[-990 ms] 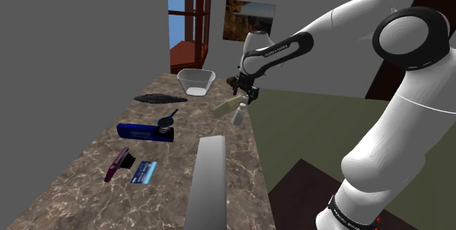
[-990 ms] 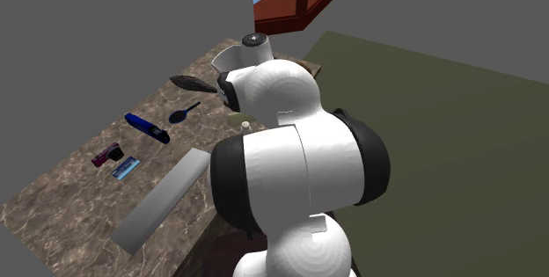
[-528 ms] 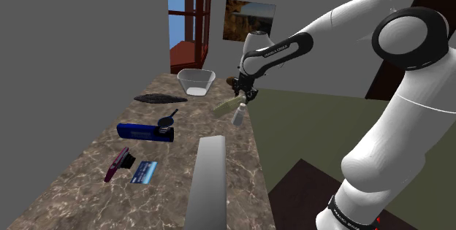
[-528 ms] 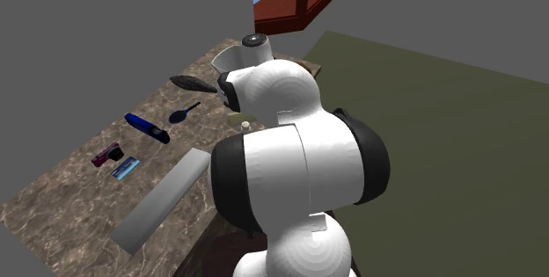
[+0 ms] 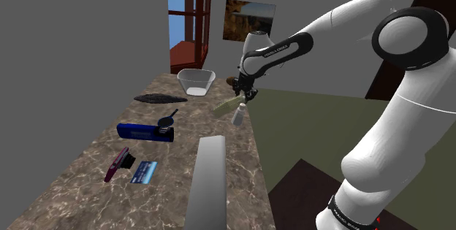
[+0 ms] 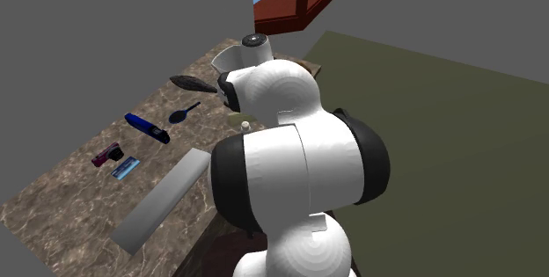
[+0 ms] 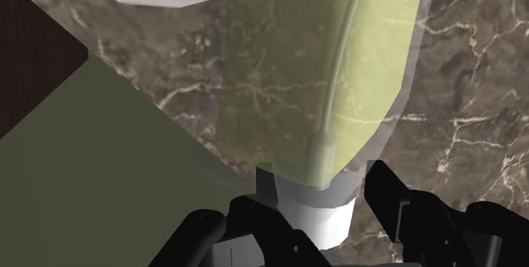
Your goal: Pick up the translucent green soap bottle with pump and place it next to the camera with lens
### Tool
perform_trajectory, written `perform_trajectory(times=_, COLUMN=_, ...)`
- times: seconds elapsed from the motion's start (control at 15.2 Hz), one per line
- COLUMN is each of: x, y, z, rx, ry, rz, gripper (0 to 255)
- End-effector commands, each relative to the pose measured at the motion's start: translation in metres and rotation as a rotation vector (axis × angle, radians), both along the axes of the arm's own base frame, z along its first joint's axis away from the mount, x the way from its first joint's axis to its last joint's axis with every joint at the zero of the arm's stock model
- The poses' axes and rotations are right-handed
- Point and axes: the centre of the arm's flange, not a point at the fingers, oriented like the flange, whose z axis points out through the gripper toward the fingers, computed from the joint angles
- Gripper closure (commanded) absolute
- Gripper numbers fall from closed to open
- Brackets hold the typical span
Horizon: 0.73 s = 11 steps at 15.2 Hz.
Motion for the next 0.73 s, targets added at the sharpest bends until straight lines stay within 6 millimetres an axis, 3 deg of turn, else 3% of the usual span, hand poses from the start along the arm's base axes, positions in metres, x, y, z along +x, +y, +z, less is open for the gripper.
perform_trajectory(times=0.0, x=0.0, y=0.0, z=0.0, rx=0.0, ry=0.001, rz=0.0, gripper=255)
perform_trajectory(times=0.66, x=0.0, y=0.0, z=0.053, rx=0.0, ry=0.001, rz=0.0, gripper=255)
